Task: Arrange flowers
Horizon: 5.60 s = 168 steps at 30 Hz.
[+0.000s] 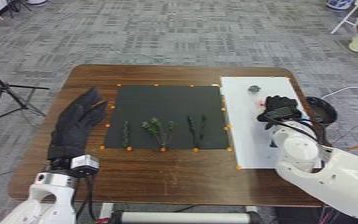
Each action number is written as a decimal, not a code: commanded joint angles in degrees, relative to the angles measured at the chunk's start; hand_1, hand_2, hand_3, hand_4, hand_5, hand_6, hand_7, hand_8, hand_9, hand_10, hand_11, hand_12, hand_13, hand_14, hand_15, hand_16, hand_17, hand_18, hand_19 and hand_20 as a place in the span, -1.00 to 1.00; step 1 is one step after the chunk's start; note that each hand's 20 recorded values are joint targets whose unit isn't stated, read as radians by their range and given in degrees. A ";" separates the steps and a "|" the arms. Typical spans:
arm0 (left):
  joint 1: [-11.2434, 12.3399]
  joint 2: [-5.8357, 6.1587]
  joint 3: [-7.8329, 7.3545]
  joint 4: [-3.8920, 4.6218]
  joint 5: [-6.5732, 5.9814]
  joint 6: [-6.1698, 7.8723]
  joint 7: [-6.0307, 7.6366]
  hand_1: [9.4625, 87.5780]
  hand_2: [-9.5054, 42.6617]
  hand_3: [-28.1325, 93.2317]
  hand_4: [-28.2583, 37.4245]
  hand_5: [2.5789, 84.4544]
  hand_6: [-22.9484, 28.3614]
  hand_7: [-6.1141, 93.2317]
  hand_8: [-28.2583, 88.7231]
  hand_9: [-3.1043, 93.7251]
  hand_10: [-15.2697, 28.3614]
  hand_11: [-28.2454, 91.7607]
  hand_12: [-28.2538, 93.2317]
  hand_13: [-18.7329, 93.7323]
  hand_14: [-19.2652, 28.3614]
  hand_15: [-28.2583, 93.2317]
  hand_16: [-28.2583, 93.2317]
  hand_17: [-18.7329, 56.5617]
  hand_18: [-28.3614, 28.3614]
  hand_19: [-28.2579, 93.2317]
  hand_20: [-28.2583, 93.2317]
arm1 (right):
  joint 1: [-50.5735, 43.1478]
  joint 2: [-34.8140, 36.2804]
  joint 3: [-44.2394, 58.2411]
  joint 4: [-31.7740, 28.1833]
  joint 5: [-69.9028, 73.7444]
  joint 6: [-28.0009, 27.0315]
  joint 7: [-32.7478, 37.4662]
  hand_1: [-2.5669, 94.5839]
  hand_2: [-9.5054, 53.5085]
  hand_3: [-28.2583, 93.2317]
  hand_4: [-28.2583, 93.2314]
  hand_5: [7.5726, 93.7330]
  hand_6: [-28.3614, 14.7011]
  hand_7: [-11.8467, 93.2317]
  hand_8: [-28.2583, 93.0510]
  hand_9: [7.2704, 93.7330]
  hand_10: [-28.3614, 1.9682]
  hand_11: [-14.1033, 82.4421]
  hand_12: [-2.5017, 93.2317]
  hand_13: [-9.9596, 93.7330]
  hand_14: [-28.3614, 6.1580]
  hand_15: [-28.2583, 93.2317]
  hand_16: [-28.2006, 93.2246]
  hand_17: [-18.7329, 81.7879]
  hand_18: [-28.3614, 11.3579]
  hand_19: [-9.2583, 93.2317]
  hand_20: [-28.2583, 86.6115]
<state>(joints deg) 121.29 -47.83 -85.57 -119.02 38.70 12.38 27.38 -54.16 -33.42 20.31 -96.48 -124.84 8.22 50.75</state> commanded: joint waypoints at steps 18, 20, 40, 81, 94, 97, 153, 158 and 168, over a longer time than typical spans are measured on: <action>-3.17 2.68 0.52 0.25 -0.27 -0.72 -0.40 -0.61 -0.70 0.58 -0.89 -0.26 0.02 -0.56 -0.64 -0.43 0.24 -0.21 -0.21 -0.31 0.40 -0.10 -0.43 -0.76 0.70 0.08 -0.33 | 2.70 -1.20 -2.56 -0.84 -4.96 11.62 -2.90 0.04 -0.95 0.79 -0.93 0.47 0.24 0.09 -0.37 0.66 0.29 0.07 0.14 0.58 0.17 0.78 0.08 0.21 -0.62 1.00 0.61; -5.26 4.28 1.17 0.68 -0.37 -1.16 -0.57 -0.60 -0.70 0.57 -0.89 -0.26 0.01 -0.56 -0.64 -0.43 0.25 -0.21 -0.21 -0.31 0.40 -0.10 -0.43 -0.76 0.70 0.08 -0.33 | 4.81 -2.34 -3.52 -2.19 -4.61 12.05 -4.62 0.04 -0.95 0.79 -0.92 0.47 0.24 0.09 -0.38 0.66 0.29 0.07 0.14 0.58 0.17 0.78 0.08 0.21 -0.63 1.00 0.61; -25.77 11.77 10.98 5.48 -0.89 -2.88 1.51 -0.61 -0.70 0.57 -0.89 -0.26 0.02 -0.56 -0.64 -0.43 0.25 -0.21 -0.21 -0.30 0.40 -0.10 -0.43 -0.76 0.70 0.08 -0.33 | 20.97 -30.06 -19.94 1.00 2.92 11.16 -18.27 -0.02 -1.00 0.81 -0.78 0.55 0.25 0.12 -0.42 0.74 0.26 0.07 0.11 0.60 0.17 0.79 0.09 0.22 -0.59 1.00 0.63; -38.52 8.24 21.57 8.19 0.02 -4.69 4.59 -0.61 -0.69 0.57 -0.89 -0.26 0.02 -0.57 -0.64 -0.42 0.25 -0.21 -0.21 -0.30 0.41 -0.10 -0.43 -0.76 0.71 0.09 -0.33 | 27.59 -47.52 -34.92 17.26 0.61 16.98 -19.94 0.07 -1.00 0.75 -1.00 0.64 0.44 -0.11 -0.53 0.87 0.43 -0.35 0.04 0.57 0.22 0.78 0.09 0.19 -0.55 1.00 0.60; -37.19 8.23 20.72 7.65 -0.09 -5.17 4.92 -0.61 -0.69 0.57 -0.89 -0.26 0.02 -0.57 -0.63 -0.42 0.25 -0.21 -0.21 -0.30 0.41 -0.10 -0.43 -0.76 0.71 0.09 -0.33 | 25.82 -47.59 -32.61 16.24 0.28 12.43 -18.47 -0.08 -1.00 0.72 -1.00 0.41 0.37 -0.12 -0.52 0.64 0.41 -0.18 -0.12 0.50 0.17 0.80 0.09 0.13 -0.54 1.00 0.57; -37.17 8.09 20.68 7.69 -0.12 -5.31 5.00 -0.61 -0.69 0.57 -0.89 -0.26 0.02 -0.57 -0.63 -0.42 0.25 -0.21 -0.21 -0.30 0.41 -0.10 -0.43 -0.76 0.71 0.09 -0.33 | 25.99 -47.48 -33.03 16.15 0.79 12.86 -17.91 -0.18 -1.00 0.77 -1.00 0.36 0.36 -0.20 -0.53 0.53 0.31 -0.06 -0.25 0.48 0.17 0.80 0.09 0.11 -0.54 1.00 0.55; -16.17 0.76 9.66 4.04 0.55 -3.96 -1.72 -0.60 -0.68 0.57 -0.88 -0.25 0.02 -0.57 -0.64 -0.42 0.25 -0.21 -0.21 -0.30 0.41 -0.10 -0.43 -0.75 0.70 0.08 -0.33 | -24.53 6.72 27.56 -8.61 -4.18 6.68 -3.75 -0.30 -1.00 0.79 -1.00 -0.04 0.22 -0.19 -0.76 -0.01 0.07 0.00 -0.40 0.05 -0.09 0.70 -0.13 -0.18 -0.65 0.77 0.45; -15.92 0.84 9.39 3.90 0.60 -3.79 -1.71 -0.60 -0.69 0.57 -0.88 -0.25 0.02 -0.57 -0.64 -0.42 0.25 -0.21 -0.21 -0.30 0.41 -0.10 -0.43 -0.75 0.70 0.08 -0.33 | -24.54 6.84 26.84 -7.94 -4.04 6.17 -3.40 -0.28 -1.00 0.73 -1.00 -0.03 0.21 -0.19 -0.76 -0.01 0.07 0.02 -0.39 0.04 -0.08 0.70 -0.12 -0.18 -0.64 0.77 0.45; -16.15 0.83 9.57 3.98 0.61 -3.74 -1.54 -0.60 -0.68 0.57 -0.89 -0.25 0.02 -0.57 -0.64 -0.42 0.25 -0.20 -0.21 -0.30 0.41 -0.10 -0.43 -0.75 0.70 0.09 -0.33 | -19.83 4.83 21.31 -3.64 -4.37 5.88 -2.76 -0.28 -1.00 0.72 -1.00 0.00 0.21 -0.18 -0.76 0.01 0.06 0.07 -0.38 0.05 -0.08 0.70 -0.12 -0.18 -0.64 0.76 0.46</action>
<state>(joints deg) 105.04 -46.45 -75.75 -114.91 39.10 8.22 26.02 -77.37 -26.70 44.73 -103.15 -128.35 14.64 47.21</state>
